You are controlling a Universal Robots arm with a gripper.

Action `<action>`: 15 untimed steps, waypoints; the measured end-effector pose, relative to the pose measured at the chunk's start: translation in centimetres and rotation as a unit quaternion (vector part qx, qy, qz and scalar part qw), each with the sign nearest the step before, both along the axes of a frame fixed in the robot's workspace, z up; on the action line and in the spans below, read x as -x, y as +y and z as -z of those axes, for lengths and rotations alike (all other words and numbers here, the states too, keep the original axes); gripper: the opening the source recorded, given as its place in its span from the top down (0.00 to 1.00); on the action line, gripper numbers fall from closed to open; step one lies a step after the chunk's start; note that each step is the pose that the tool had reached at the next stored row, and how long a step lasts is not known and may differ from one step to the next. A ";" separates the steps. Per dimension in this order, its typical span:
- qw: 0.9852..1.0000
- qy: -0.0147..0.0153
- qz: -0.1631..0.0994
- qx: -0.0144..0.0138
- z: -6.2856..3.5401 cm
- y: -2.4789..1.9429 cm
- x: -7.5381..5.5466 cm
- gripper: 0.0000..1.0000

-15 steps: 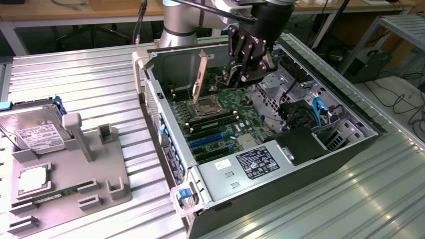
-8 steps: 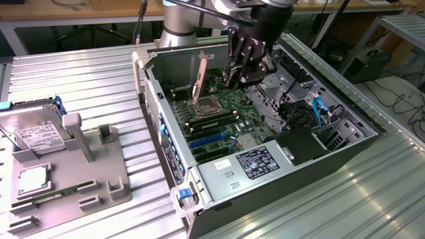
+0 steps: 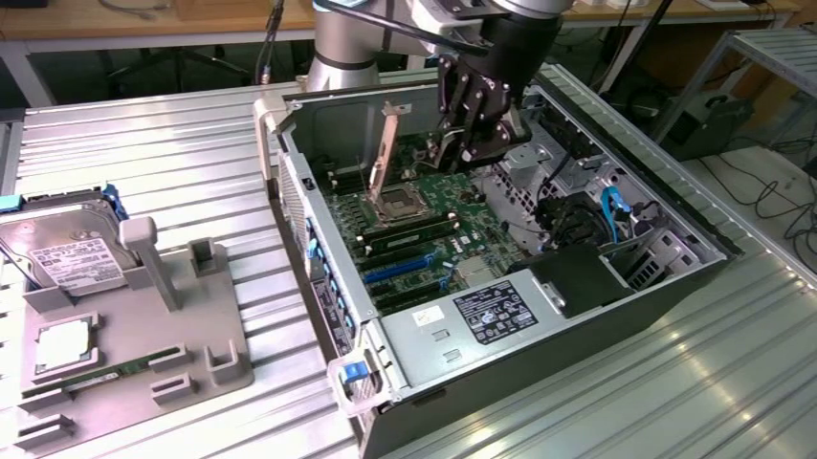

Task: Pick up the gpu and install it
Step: 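Insert the gpu into the slot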

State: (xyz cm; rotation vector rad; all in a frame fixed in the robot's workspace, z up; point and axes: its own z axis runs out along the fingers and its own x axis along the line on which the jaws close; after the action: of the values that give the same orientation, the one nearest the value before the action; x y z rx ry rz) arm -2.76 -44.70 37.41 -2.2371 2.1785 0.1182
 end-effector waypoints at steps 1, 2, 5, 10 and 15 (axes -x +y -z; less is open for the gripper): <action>1.000 0.000 0.000 0.000 0.02 0.00 0.0 0.72; 1.000 0.000 0.000 0.000 0.04 -0.01 0.0 0.72; 1.000 0.000 0.000 0.000 0.16 -0.01 0.0 0.72; 1.000 0.000 0.000 0.000 0.57 -0.11 0.0 0.72; 1.000 0.000 0.000 0.000 0.95 -0.36 0.0 0.72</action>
State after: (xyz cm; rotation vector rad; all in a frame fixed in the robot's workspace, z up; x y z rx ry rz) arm -2.76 -45.05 36.46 -2.2370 2.1783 0.1184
